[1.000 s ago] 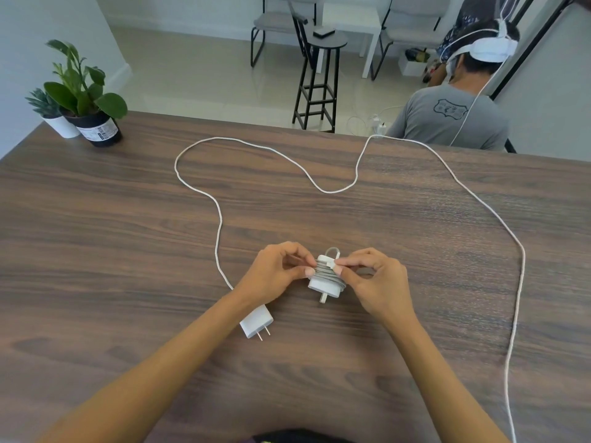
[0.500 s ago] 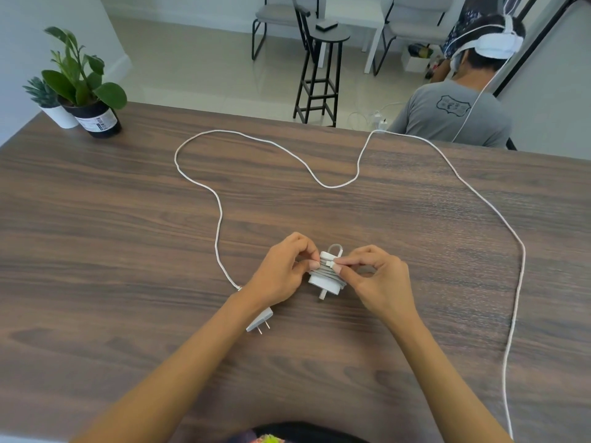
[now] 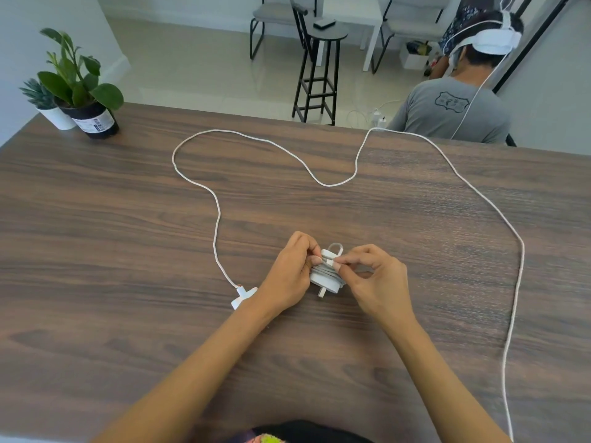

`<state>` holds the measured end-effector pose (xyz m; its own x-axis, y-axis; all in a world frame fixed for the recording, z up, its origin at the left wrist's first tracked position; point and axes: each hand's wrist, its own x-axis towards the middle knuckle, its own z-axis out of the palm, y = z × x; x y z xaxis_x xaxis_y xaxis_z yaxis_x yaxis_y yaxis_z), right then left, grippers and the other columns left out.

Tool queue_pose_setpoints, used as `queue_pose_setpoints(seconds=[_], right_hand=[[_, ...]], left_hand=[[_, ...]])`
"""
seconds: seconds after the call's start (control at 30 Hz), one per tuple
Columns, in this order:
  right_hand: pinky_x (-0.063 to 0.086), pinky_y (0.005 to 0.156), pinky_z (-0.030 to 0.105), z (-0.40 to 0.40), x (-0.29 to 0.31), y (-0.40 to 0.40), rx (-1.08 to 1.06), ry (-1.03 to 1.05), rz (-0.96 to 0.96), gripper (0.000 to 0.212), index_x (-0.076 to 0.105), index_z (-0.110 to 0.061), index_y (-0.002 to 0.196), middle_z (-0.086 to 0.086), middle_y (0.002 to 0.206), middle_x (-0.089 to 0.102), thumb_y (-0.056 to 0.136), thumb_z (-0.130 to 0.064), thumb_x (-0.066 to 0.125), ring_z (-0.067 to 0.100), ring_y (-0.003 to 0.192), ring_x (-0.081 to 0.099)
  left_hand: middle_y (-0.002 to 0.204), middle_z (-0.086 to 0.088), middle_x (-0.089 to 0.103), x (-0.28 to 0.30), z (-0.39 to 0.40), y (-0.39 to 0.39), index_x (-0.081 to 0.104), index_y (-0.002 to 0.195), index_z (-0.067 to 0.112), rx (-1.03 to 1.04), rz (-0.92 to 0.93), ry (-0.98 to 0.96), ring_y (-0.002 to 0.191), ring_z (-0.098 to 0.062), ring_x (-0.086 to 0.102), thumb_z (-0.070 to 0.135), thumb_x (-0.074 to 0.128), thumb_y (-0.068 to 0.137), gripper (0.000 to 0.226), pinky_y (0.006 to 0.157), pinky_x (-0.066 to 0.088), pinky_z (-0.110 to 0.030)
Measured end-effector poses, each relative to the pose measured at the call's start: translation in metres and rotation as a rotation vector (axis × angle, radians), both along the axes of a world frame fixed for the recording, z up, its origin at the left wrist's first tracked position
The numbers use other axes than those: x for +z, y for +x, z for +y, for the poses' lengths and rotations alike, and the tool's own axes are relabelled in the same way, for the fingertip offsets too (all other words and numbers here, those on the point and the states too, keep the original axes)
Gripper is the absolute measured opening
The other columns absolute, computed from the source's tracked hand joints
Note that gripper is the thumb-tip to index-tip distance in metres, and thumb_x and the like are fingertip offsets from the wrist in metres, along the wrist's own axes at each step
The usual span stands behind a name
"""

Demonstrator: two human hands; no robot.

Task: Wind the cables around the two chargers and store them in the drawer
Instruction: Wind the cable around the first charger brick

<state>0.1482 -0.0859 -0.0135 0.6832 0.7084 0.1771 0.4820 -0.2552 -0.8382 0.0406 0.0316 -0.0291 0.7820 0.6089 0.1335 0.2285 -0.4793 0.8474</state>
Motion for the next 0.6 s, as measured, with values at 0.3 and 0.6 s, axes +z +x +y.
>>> queue_pose_setpoints(seconds=[0.3, 0.6], right_hand=[[0.051, 0.064, 0.009, -0.0013, -0.0044, -0.0019, -0.004, 0.004, -0.021, 0.015, 0.076, -0.024, 0.080, -0.017, 0.079, 0.061, 0.076, -0.009, 0.077, -0.002, 0.074, 0.062], [0.045, 0.073, 0.008, -0.0040, -0.0048, -0.0071, 0.007, -0.010, 0.015, 0.015, 0.076, -0.019, 0.084, -0.007, 0.090, 0.065, 0.072, -0.010, 0.079, 0.005, 0.073, 0.064]], left_hand=[[0.092, -0.007, 0.047, 0.0006, -0.0037, 0.0021, 0.053, 0.086, -0.003, 0.012, -0.012, 0.011, 0.080, -0.014, 0.046, -0.015, 0.045, 0.085, 0.014, 0.071, 0.035, -0.008], [0.091, -0.002, 0.046, -0.0035, -0.0065, 0.0015, 0.053, 0.086, -0.001, 0.046, -0.006, 0.021, 0.077, -0.013, 0.046, -0.013, 0.045, 0.086, 0.014, 0.070, 0.035, -0.018]])
